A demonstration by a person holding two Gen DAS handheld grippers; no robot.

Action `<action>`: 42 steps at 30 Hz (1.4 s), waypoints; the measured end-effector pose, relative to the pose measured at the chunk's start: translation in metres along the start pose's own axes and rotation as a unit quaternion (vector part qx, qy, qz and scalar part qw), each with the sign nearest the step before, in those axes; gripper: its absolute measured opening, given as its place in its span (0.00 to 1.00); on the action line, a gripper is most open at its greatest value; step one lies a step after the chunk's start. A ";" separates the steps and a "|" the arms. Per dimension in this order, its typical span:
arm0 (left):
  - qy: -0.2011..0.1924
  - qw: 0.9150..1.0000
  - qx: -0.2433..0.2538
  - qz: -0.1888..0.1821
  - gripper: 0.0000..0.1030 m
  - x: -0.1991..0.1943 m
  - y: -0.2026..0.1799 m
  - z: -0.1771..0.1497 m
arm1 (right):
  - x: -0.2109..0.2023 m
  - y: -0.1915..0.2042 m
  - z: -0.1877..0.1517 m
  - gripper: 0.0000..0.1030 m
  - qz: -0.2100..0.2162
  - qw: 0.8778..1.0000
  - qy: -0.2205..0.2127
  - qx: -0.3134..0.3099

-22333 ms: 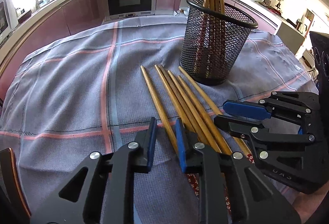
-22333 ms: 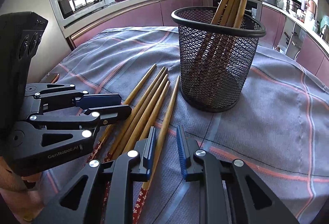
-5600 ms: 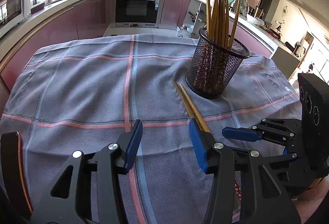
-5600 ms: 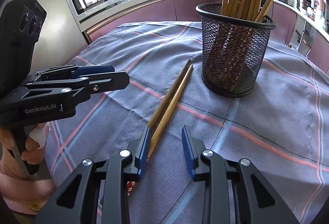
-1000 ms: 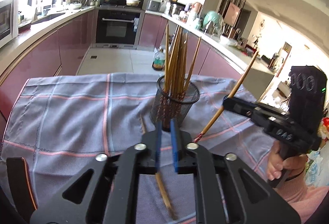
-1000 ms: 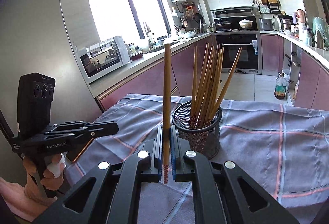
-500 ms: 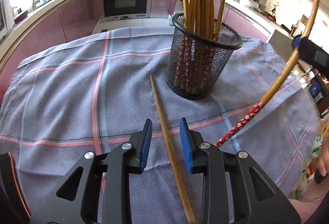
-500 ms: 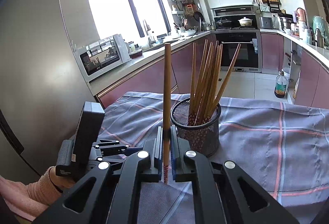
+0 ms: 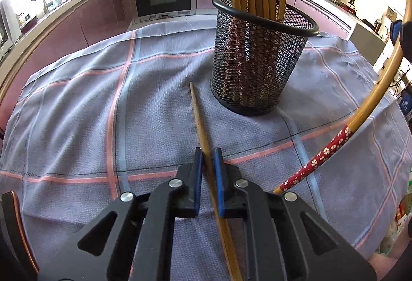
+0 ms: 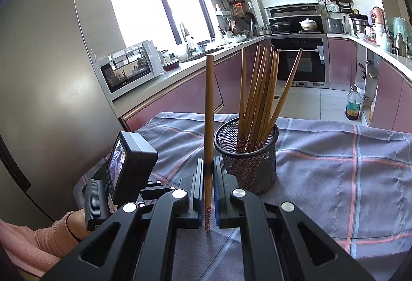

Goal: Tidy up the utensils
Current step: 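Raise the left tool's chopstick upright over the mesh cup while the right tool carries its own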

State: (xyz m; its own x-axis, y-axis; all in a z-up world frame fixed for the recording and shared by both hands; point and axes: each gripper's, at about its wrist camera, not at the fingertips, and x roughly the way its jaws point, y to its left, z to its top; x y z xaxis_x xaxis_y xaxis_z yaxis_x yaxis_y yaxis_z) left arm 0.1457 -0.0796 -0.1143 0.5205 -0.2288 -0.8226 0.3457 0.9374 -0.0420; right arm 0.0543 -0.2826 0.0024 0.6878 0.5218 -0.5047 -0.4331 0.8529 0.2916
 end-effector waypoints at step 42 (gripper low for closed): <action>-0.143 0.985 -0.044 -0.088 0.07 -0.138 0.020 0.003 | -0.013 0.002 0.009 0.05 -0.005 1.000 -0.024 -0.003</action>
State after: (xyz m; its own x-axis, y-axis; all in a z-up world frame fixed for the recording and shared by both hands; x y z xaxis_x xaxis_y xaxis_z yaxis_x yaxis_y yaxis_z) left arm 0.0833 -0.0301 -0.0003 0.6624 -0.4423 -0.6047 0.3875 0.8931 -0.2287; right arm 0.0499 -0.2874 0.0167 0.7198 0.5134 -0.4673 -0.4291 0.8582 0.2817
